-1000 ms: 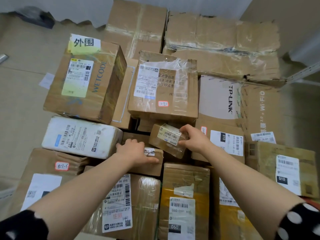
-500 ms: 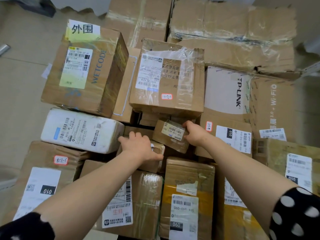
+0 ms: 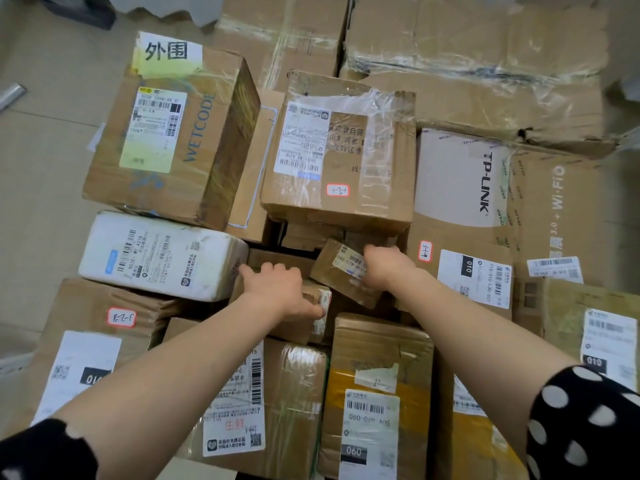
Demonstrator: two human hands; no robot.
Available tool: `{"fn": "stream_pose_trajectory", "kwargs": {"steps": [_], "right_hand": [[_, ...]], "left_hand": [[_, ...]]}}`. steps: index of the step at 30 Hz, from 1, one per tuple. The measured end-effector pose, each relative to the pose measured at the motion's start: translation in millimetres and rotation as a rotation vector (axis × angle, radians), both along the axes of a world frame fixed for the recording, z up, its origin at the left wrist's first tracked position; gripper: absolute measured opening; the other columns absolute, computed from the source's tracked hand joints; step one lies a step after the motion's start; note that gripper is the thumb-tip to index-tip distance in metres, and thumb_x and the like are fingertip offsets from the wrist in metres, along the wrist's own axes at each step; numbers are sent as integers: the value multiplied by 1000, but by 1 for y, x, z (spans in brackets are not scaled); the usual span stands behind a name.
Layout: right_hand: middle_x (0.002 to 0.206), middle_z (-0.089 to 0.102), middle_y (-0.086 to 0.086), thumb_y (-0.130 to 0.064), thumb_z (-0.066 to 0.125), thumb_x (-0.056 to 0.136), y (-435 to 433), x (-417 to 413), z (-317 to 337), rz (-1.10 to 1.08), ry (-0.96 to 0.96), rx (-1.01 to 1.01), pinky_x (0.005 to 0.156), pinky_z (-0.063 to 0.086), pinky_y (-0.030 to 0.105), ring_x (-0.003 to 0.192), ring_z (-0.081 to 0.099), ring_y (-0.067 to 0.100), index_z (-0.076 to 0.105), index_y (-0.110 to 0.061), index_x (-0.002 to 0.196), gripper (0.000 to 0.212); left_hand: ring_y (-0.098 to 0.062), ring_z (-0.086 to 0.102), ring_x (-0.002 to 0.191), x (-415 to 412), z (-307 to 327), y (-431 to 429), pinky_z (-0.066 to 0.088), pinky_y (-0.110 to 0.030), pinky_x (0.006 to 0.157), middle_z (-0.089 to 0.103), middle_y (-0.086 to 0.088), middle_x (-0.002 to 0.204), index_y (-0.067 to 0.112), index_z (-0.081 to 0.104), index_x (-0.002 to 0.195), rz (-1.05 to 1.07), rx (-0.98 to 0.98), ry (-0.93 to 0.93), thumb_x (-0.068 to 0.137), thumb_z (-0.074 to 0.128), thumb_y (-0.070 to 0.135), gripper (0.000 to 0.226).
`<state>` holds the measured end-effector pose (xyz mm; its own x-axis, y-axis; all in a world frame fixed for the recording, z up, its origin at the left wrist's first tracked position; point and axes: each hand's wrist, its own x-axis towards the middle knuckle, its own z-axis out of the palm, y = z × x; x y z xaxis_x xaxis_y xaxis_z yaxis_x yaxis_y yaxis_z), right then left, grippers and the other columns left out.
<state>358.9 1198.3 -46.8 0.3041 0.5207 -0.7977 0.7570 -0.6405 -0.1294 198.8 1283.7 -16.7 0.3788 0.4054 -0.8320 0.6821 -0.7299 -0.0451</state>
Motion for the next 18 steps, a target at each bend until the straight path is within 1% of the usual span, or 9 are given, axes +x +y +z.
{"fn": "stream_pose_trajectory", "kwargs": {"steps": [2, 4, 6, 8, 9, 11, 13, 16, 18], "right_hand": [[127, 53, 15, -25, 63, 88, 2, -3, -6, -29, 32, 39, 92, 48, 41, 119, 49, 32, 43, -11, 129, 47], [133, 50, 16, -23, 64, 88, 4, -6, -10, -55, 30, 96, 97, 46, 43, 124, 46, 33, 38, -12, 135, 55], [138, 44, 14, -24, 64, 87, 6, -9, -12, -48, 4, 195, 101, 44, 45, 128, 42, 34, 30, -19, 143, 65], [142, 38, 11, -25, 65, 86, 9, -15, -14, 14, 9, 296, 102, 44, 46, 130, 40, 33, 22, -30, 147, 75], [144, 37, 9, -26, 64, 86, 10, -19, -14, 59, 25, 326, 101, 44, 45, 130, 40, 32, 21, -33, 148, 76], [144, 37, 8, -23, 61, 88, 15, -25, -17, 128, 20, 341, 99, 44, 42, 129, 41, 31, 25, -33, 146, 69], [141, 41, 7, -20, 58, 90, 19, -22, -19, 141, -10, 315, 99, 41, 41, 127, 43, 31, 34, -32, 141, 58], [133, 48, 7, -20, 62, 88, 21, -9, -17, 50, 35, 252, 98, 41, 39, 122, 46, 29, 43, -29, 129, 47], [129, 49, 6, -19, 67, 85, 20, 0, -13, -25, 84, 254, 96, 44, 38, 119, 49, 27, 47, -27, 124, 44]], "left_hand": [[-29, 37, 130, 2, 0, -2, 25, -54, 106, 46, -8, 138, 21, 43, 135, 25, -30, -50, 74, 49, 76, 83], [-28, 39, 129, 5, -2, -5, 28, -50, 106, 48, -6, 136, 21, 44, 135, 24, -60, -96, 75, 51, 75, 81], [-28, 41, 128, 8, -5, -7, 31, -46, 105, 49, -6, 135, 21, 45, 135, 13, -92, -125, 76, 53, 73, 80], [-27, 43, 125, 11, -8, -6, 35, -42, 102, 51, -7, 132, 20, 46, 133, 26, -116, -142, 76, 55, 71, 77], [-27, 45, 123, 11, -9, -5, 38, -41, 99, 52, -7, 130, 19, 48, 132, 38, -125, -146, 76, 56, 69, 75], [-27, 49, 117, 13, -11, -3, 43, -40, 95, 55, -7, 125, 19, 50, 128, 68, -141, -153, 77, 59, 64, 68], [-26, 53, 110, 13, -11, -3, 46, -39, 89, 58, -5, 118, 20, 53, 120, 84, -155, -148, 78, 60, 58, 58], [-24, 56, 102, 13, -12, -4, 43, -36, 81, 60, -2, 110, 22, 54, 107, 33, -160, -129, 80, 57, 54, 42], [-24, 56, 102, 14, -12, -5, 41, -37, 81, 59, -1, 108, 22, 52, 104, -5, -148, -122, 82, 55, 52, 38]]}}
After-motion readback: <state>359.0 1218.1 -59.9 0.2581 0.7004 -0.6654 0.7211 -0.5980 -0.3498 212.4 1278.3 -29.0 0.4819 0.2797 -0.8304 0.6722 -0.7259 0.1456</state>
